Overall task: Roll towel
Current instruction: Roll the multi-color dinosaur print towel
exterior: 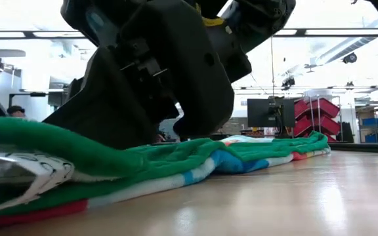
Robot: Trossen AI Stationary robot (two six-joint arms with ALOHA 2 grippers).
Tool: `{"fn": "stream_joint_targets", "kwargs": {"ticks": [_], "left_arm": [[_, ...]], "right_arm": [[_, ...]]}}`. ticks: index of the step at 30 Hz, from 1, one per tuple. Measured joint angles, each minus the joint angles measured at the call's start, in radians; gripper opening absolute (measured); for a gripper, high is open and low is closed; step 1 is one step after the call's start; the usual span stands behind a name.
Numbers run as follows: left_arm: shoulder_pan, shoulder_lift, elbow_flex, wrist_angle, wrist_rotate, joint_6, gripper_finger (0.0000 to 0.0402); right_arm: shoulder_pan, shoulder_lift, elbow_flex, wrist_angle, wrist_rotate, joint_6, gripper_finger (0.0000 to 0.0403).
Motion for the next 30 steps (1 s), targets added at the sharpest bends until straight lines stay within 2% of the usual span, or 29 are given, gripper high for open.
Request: {"fn": "stream_joint_targets", "kwargs": {"ticks": [10, 14, 24, 30], "left_arm": [[0.000, -0.003, -0.006, 0.004, -0.003, 0.000, 0.0116], [0.003, -0.002, -0.009, 0.003, 0.006, 0.000, 0.0116], [0.000, -0.002, -0.009, 0.011, 0.012, 0.003, 0.0116], [-0.001, -0.002, -0.009, 0.015, 0.012, 0.004, 0.0116]], "right_arm": [[-0.001, -0.056, 0.000, -0.092, 0.010, -0.020, 0.0179], [0.000, -0.092, 0.012, -0.077, -0.002, -0.040, 0.0179], [0.007, -0.106, 0.002, -0.181, -0.007, -0.068, 0.0179], [0.004, -0.122, -0.009, -0.189, -0.050, -0.065, 0.0179]]}}
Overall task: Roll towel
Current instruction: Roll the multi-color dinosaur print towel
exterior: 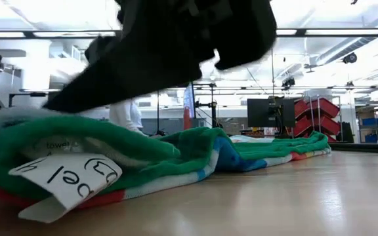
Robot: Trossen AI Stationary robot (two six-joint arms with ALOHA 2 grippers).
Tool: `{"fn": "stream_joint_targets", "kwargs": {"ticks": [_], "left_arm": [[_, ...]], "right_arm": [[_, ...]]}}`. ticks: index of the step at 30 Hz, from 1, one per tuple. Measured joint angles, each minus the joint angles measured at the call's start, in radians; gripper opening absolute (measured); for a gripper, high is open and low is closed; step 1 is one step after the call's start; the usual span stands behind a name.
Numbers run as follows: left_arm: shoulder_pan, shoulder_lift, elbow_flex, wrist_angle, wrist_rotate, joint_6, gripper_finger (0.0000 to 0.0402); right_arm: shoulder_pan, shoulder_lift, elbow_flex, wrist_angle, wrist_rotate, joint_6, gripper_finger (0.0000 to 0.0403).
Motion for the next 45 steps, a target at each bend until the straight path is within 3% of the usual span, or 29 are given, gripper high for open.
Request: {"fn": "stream_joint_targets", "kwargs": {"ticks": [9, 17, 25, 33, 45], "left_arm": [[-0.004, 0.000, 0.000, 0.011, 0.008, 0.000, 0.0116], [-0.019, -0.003, 0.012, 0.030, 0.026, 0.015, 0.0116], [-0.012, -0.004, 0.039, 0.033, 0.009, 0.135, 0.0116], [-0.009, -0.005, 0.039, 0.022, 0.002, 0.153, 0.0116], [-0.007, -0.006, 0.039, 0.010, -0.019, 0.158, 0.0116]], "right_arm": [[0.002, -0.014, -0.055, 0.005, -0.005, 0.000, 0.0179], [0.006, 0.068, -0.100, 0.193, -0.008, 0.018, 0.0179], [0.032, 0.148, -0.048, 0.301, -0.003, 0.084, 0.0179], [0.037, 0.144, -0.008, 0.270, 0.004, 0.102, 0.0179], [0.036, 0.086, 0.060, 0.029, 0.076, 0.062, 0.0179]]}}
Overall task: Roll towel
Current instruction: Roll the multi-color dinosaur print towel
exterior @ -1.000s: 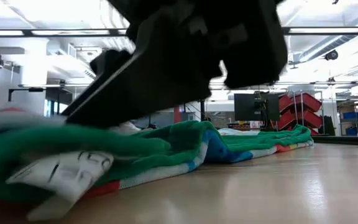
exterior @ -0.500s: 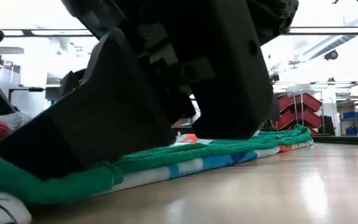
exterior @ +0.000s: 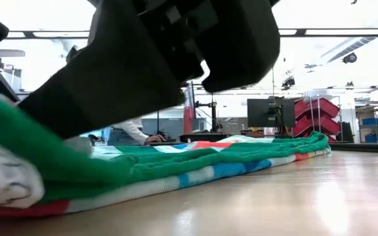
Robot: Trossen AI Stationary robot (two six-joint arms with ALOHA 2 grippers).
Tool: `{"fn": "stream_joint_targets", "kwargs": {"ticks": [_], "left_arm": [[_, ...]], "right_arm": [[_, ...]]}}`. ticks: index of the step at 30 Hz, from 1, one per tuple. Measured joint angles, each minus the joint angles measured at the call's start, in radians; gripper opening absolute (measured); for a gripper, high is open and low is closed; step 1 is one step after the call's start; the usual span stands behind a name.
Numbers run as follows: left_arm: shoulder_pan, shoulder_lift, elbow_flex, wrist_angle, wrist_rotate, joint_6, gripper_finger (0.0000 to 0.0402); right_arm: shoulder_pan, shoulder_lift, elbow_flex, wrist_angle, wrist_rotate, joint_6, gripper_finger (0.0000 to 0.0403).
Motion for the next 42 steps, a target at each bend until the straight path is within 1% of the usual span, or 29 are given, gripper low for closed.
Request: {"fn": "stream_joint_targets", "kwargs": {"ticks": [9, 18, 22, 29, 33, 42], "left_arm": [[0.000, 0.000, 0.000, 0.001, -0.001, 0.000, 0.0116], [0.012, 0.002, -0.003, -0.014, -0.020, 0.003, 0.0116], [0.018, 0.013, -0.011, -0.015, -0.020, 0.003, 0.0116], [0.018, 0.012, -0.015, -0.016, -0.035, 0.013, 0.0116], [0.018, 0.010, -0.015, -0.017, -0.035, 0.014, 0.0116], [0.018, 0.008, -0.015, -0.015, -0.058, 0.030, 0.0116]], "right_arm": [[-0.015, -0.033, 0.002, -0.133, 0.015, -0.025, 0.0179], [-0.022, -0.034, 0.002, -0.144, 0.015, -0.058, 0.0179], [-0.021, -0.052, -0.001, -0.192, 0.060, -0.072, 0.0179], [-0.021, -0.114, 0.001, -0.257, 0.090, -0.086, 0.0179], [-0.029, -0.117, -0.002, -0.297, 0.098, -0.093, 0.0179], [-0.021, -0.014, -0.011, -0.177, 0.074, -0.069, 0.0179]]}}
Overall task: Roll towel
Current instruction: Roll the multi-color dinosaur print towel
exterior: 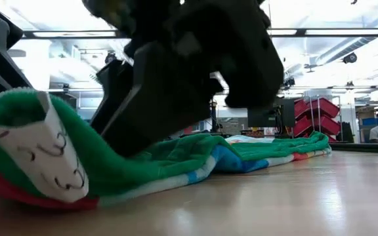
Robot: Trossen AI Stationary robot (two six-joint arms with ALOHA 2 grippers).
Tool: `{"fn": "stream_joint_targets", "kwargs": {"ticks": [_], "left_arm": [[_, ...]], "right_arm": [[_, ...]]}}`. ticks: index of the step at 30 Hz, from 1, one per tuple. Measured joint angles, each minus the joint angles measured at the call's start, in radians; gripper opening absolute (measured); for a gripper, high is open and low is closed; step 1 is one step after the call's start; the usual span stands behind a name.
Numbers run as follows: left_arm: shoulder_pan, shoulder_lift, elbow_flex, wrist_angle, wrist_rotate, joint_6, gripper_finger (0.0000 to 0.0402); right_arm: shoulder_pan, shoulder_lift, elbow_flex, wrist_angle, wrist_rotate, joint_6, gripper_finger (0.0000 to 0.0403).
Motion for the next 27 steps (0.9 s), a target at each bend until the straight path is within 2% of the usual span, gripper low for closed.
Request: {"fn": "stream_joint_targets", "kwargs": {"ticks": [5, 10, 15, 20, 27], "left_arm": [[0.004, -0.002, 0.000, -0.001, -0.001, 0.024, 0.0116], [0.028, -0.002, 0.000, 0.001, 0.022, 0.050, 0.0116], [0.033, -0.003, -0.004, 0.000, 0.031, 0.060, 0.0116], [0.033, -0.003, -0.005, 0.001, 0.032, 0.060, 0.0116], [0.032, -0.004, -0.005, 0.001, 0.032, 0.054, 0.0116]], "right_arm": [[0.007, 0.032, 0.002, 0.095, -0.043, 0.044, 0.0179], [0.021, 0.025, -0.001, 0.136, -0.041, 0.042, 0.0179], [0.020, -0.031, -0.002, 0.035, 0.026, 0.025, 0.0179], [0.019, -0.083, -0.002, -0.039, 0.035, 0.012, 0.0179], [0.011, -0.061, -0.001, -0.122, 0.036, 0.014, 0.0179]]}}
